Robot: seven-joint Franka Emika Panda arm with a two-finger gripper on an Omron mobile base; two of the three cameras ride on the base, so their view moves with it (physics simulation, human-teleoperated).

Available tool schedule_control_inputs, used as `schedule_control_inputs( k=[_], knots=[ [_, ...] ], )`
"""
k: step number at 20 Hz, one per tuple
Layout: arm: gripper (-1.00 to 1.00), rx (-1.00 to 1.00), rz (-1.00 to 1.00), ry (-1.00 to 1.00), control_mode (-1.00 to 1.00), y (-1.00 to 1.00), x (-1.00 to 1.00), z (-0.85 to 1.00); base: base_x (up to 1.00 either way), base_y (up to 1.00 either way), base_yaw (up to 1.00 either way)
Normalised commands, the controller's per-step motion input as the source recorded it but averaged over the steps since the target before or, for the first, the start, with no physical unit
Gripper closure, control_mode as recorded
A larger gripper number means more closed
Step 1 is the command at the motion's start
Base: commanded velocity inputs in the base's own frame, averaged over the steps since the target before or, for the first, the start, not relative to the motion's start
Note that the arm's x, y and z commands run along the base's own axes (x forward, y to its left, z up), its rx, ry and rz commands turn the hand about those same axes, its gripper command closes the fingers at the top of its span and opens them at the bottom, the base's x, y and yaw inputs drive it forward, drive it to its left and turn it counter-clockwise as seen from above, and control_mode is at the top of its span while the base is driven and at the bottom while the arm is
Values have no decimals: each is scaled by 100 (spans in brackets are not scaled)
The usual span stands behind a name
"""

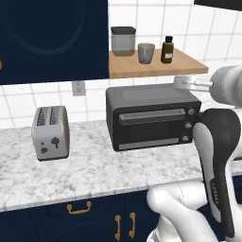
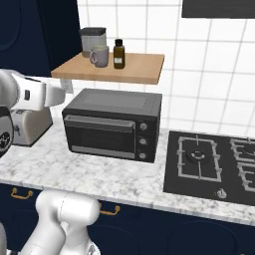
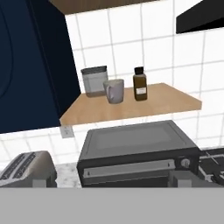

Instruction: Gather all objects into one cabinet and sort the glasses and bowls to opposite sides.

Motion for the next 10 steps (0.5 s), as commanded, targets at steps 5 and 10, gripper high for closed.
schedule_control_inputs(
  k=[5,10],
  knots=[
    [-100,0,-3,0,-100,-3,72,22,0,0,0],
    [-100,0,0,-2,-100,0,67,4,0,0,0]
  ],
)
